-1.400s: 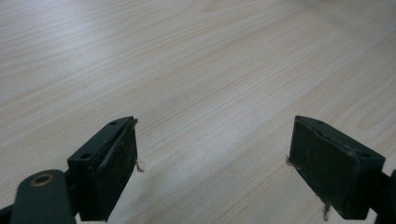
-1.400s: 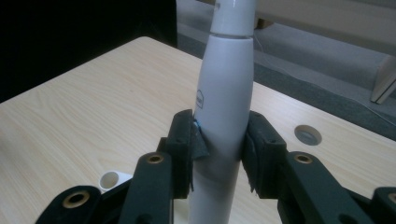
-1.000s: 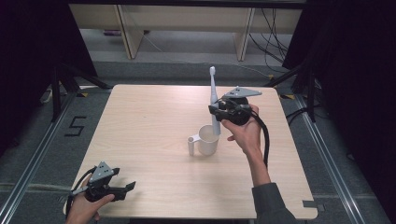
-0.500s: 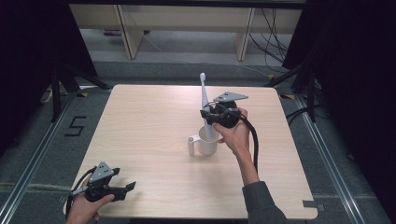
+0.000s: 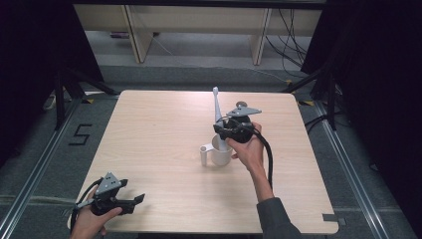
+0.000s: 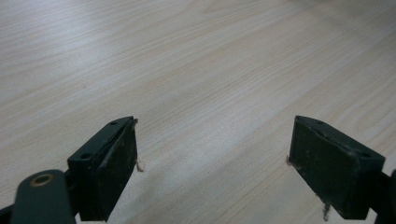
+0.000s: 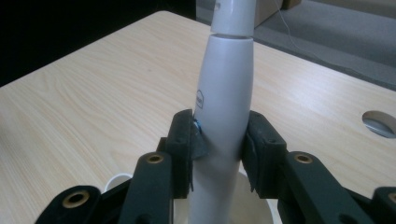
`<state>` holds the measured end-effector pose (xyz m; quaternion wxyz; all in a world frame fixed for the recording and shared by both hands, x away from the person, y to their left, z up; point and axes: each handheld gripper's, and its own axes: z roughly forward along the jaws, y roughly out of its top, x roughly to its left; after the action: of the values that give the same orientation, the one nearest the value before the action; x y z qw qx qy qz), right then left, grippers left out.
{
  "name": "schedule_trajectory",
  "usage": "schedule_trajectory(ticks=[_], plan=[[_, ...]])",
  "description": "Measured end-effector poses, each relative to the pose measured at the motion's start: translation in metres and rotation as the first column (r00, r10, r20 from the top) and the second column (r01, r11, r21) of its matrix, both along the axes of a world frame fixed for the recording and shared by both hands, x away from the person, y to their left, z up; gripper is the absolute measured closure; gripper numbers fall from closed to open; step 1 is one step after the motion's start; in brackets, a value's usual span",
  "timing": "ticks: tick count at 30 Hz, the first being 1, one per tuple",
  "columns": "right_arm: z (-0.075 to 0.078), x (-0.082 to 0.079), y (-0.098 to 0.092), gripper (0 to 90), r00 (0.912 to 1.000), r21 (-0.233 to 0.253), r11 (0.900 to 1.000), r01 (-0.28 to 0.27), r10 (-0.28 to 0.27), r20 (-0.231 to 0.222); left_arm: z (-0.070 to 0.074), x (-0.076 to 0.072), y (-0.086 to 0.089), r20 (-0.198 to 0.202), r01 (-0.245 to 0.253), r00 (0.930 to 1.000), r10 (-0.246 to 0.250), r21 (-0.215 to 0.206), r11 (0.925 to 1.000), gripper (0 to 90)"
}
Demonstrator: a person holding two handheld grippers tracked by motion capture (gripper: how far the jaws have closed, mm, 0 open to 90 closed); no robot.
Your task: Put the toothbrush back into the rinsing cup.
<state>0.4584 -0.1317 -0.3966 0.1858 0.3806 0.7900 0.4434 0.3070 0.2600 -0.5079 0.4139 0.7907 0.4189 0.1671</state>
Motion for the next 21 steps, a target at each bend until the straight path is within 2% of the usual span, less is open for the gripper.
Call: schedule_trajectory(ticks=[2, 3, 4, 5, 6, 7, 9, 10, 11, 12, 13, 14, 15, 17, 18, 19, 20, 21], plan=[[-0.003, 0.0, -0.001, 66.6, 1.0, -0.006, 1.0, -0.005, 0.005, 0.002, 0.001, 0.0, 0.002, -0.004, 0.016, 0.9999, -0.016, 0.028, 0.9995, 14.9], [-0.005, -0.001, 0.001, 66.6, 0.9999, 0.011, 1.0, 0.012, -0.012, -0.01, 0.001, 0.0, 0.001, -0.003, 0.01, 0.9999, -0.01, 0.017, 0.9998, 14.9], [-0.006, 0.0, -0.001, 66.6, 1.0, -0.013, 1.0, -0.005, 0.005, 0.0, 0.001, -0.001, 0.0, -0.004, -0.006, 1.0, 0.006, 0.009, 0.9999, 14.9], [-0.008, -0.002, 0.0, 66.6, 0.9998, 0.002, 1.0, 0.009, -0.009, -0.02, 0.001, 0.0, 0.0, -0.003, -0.001, 1.0, 0.001, 0.013, 0.9999, 14.8], [-0.009, -0.002, 0.0, 66.6, 0.9998, -0.014, 1.0, -0.004, 0.004, -0.02, 0.001, 0.0, 0.001, -0.001, 0.008, 1.0, -0.008, 0.021, 0.9998, 14.9], [-0.011, -0.003, 0.001, 66.6, 0.9995, -0.003, 1.0, 0.001, -0.001, -0.032, 0.001, 0.0, 0.002, -0.005, 0.016, 0.9999, -0.016, 0.026, 0.9995, 14.9], [-0.014, -0.001, 0.0, 66.6, 0.9998, -0.017, 1.0, -0.017, 0.016, -0.009, 0.002, 0.0, 0.002, -0.008, 0.013, 0.9999, -0.013, 0.037, 0.9992, 14.9], [-0.015, -0.003, 0.001, 66.6, 0.9992, -0.008, 1.0, 0.004, -0.004, -0.04, 0.001, 0.0, 0.001, -0.002, 0.005, 1.0, -0.005, 0.018, 0.9998, 14.8], [-0.017, -0.002, 0.0, 66.6, 0.9999, -0.026, 1.0, -0.005, 0.005, -0.014, 0.001, 0.0, 0.002, -0.003, 0.015, 0.9999, -0.015, 0.027, 0.9995, 14.9], [-0.018, -0.004, 0.001, 66.6, 0.9991, -0.013, 1.0, 0.003, -0.003, -0.042, 0.001, 0.0, 0.001, -0.002, 0.008, 1.0, -0.008, 0.015, 0.9998, 14.9], [-0.02, -0.002, 0.001, 66.6, 0.9998, -0.023, 1.0, -0.011, 0.011, -0.019, 0.0, 0.0, 0.0, 0.0, 0.0, 1.0, 0.0, 0.0, 1.0, 14.9], [-0.02, -0.004, 0.001, 66.6, 0.9991, -0.019, 1.0, 0.002, -0.003, -0.043, 0.0, 0.0, 0.0, -0.003, 0.0, 1.0, 0.0, 0.003, 1.0, 14.9], [-0.022, -0.003, 0.001, 66.5, 0.9989, -0.016, 1.0, 0.002, -0.002, -0.046, 0.0, 0.0, 0.0, -0.005, -0.003, 1.0, 0.003, 0.001, 1.0, 14.8], [-0.023, -0.004, 0.001, 66.5, 0.9992, -0.031, 1.0, 0.007, -0.008, -0.039, 0.001, 0.0, 0.0, -0.003, 0.003, 1.0, -0.003, 0.006, 1.0, 14.9], [-0.025, -0.002, 0.0, 66.6, 0.9999, -0.047, 0.999, -0.012, 0.012, -0.009, 0.001, 0.0, 0.0, -0.003, 0.002, 1.0, -0.002, 0.008, 1.0, 14.8], [-0.026, -0.003, 0.001, 66.6, 0.9992, -0.03, 1.0, -0.002, 0.001, -0.04, 0.001, -0.001, 0.0, -0.004, -0.003, 1.0, 0.003, 0.011, 0.9999, 14.9], [-0.026, -0.003, 0.001, 66.6, 0.9992, -0.044, 0.999, 0.004, -0.006, -0.04, 0.001, -0.001, 0.0, -0.005, -0.003, 1.0, 0.003, 0.012, 0.9999, 14.9], [-0.027, -0.003, 0.001, 66.5, 0.9988, -0.035, 0.999, 0.008, -0.009, -0.047, 0.001, -0.001, 0.0, -0.005, -0.004, 1.0, 0.004, 0.013, 0.9999, 14.9]])
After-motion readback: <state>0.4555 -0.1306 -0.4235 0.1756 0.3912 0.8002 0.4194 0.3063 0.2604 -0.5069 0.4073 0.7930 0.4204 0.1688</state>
